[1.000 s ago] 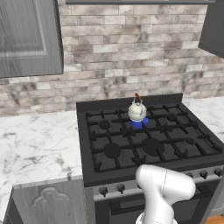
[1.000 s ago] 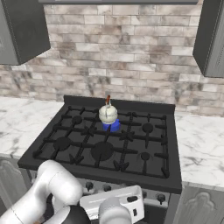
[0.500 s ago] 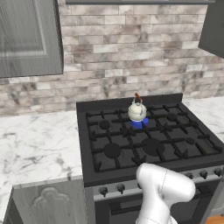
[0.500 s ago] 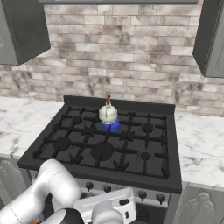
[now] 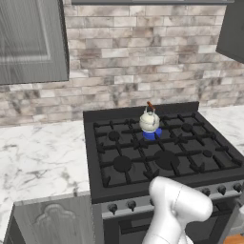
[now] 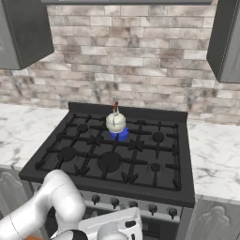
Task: The kettle is done boiling. Turn off the stove, then wait for 300 timesteps before moving the kettle to the dining table.
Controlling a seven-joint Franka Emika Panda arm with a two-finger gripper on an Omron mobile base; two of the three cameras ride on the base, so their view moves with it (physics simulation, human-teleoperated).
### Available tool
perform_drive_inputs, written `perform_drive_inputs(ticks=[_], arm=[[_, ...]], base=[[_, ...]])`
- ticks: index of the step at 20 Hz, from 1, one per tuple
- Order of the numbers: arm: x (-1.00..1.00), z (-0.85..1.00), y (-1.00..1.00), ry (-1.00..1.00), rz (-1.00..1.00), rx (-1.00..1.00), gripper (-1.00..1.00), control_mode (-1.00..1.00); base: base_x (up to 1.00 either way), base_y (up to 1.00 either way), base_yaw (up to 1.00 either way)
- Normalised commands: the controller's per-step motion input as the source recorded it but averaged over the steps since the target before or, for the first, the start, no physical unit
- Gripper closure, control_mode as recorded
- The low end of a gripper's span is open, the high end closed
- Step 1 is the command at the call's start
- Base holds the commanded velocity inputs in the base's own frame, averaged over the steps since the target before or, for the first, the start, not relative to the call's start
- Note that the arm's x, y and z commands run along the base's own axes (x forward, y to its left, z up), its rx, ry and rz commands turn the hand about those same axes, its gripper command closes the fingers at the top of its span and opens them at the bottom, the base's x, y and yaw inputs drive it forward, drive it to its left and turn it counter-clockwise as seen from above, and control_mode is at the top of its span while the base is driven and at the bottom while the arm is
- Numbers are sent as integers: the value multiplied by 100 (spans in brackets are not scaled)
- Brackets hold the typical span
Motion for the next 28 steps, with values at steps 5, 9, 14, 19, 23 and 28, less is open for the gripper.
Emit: perform_drive_inputs(ticks=[5, 9, 14, 19, 23, 28], arm=[[15, -17, 0, 0, -5, 0, -100, -100], [16, -20, 0, 0, -8, 0, -100, -100], [10, -24, 0, 0, -7, 0, -100, -100], [24, -21, 0, 0, -6, 0, -100, -100], [29, -22, 0, 0, -5, 0, -100, -100], [5, -25, 0, -2, -2, 0, -100, -100]], base=[[0, 0, 0], [0, 0, 0], [0, 0, 0], [0, 0, 0], [0, 0, 0], [0, 0, 0]])
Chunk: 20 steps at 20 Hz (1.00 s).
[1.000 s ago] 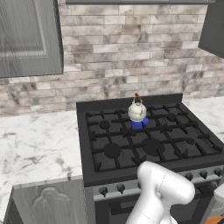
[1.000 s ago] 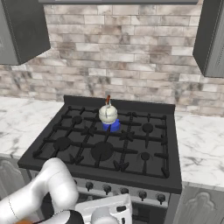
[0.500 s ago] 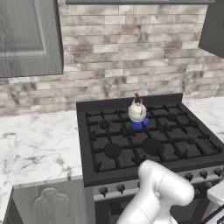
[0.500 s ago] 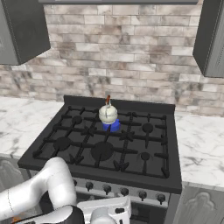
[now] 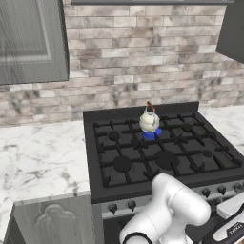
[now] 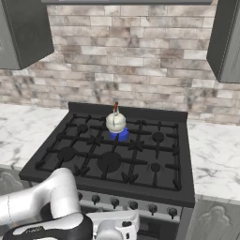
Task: The kettle is done boiling. Turn off the stove, then wait for 300 timesteps before moving the kettle to the dining table.
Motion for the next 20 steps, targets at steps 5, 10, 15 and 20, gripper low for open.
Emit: perform_drive_inputs(ticks=[5, 10, 15, 20], arm=[[1, -23, 0, -6, -1, 0, -100, -100], [3, -16, -2, -4, -2, 0, -100, -100], [5, -13, -10, -2, -2, 0, -100, -100], [12, -7, -12, 0, -3, 0, -100, -100]], base=[[0, 0, 0], [0, 0, 0], [0, 0, 0], [0, 0, 0]])
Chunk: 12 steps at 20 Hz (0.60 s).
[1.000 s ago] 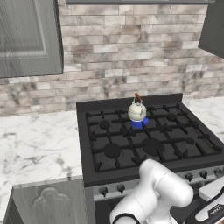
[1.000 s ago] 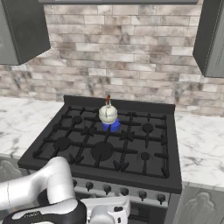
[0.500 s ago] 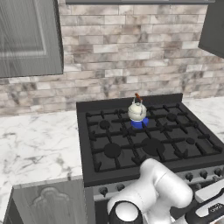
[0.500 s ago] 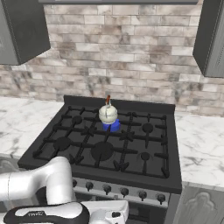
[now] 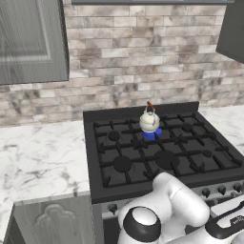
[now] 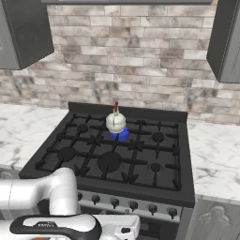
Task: The kettle is done boiling. Turn off the stove, then wait for 300 timesteps before moving the kettle to the dining table.
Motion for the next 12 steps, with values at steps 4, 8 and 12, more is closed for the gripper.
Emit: perform_drive_inputs(ticks=[4, 8, 12], arm=[[13, -11, -2, 0, -2, 0, -100, -100], [14, -17, 0, 0, -1, 0, -100, -100], [18, -15, -4, 0, -2, 0, -100, -100]], base=[[0, 0, 0], [0, 0, 0], [0, 0, 0]])
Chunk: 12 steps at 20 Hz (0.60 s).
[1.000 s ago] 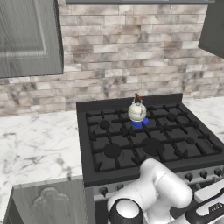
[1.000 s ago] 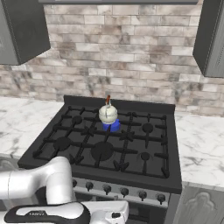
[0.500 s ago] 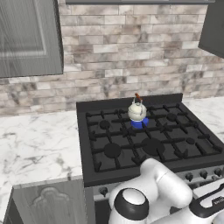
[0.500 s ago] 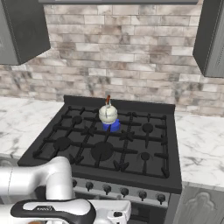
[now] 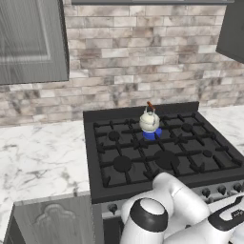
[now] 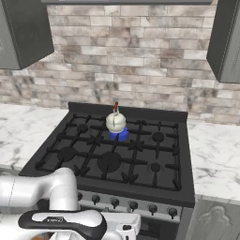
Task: The kettle is done boiling. Turn off the stove, then wait for 300 timesteps before moving the kettle to the dining table.
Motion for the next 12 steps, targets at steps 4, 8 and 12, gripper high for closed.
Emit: perform_drive_inputs(ticks=[4, 8, 12], arm=[[13, -17, -12, 0, -3, 0, -100, -100], [11, -22, -10, 0, -1, 0, -100, -100], [8, -21, -6, 0, 0, 0, -100, -100]], base=[[0, 0, 0], [0, 0, 0], [0, 0, 0]])
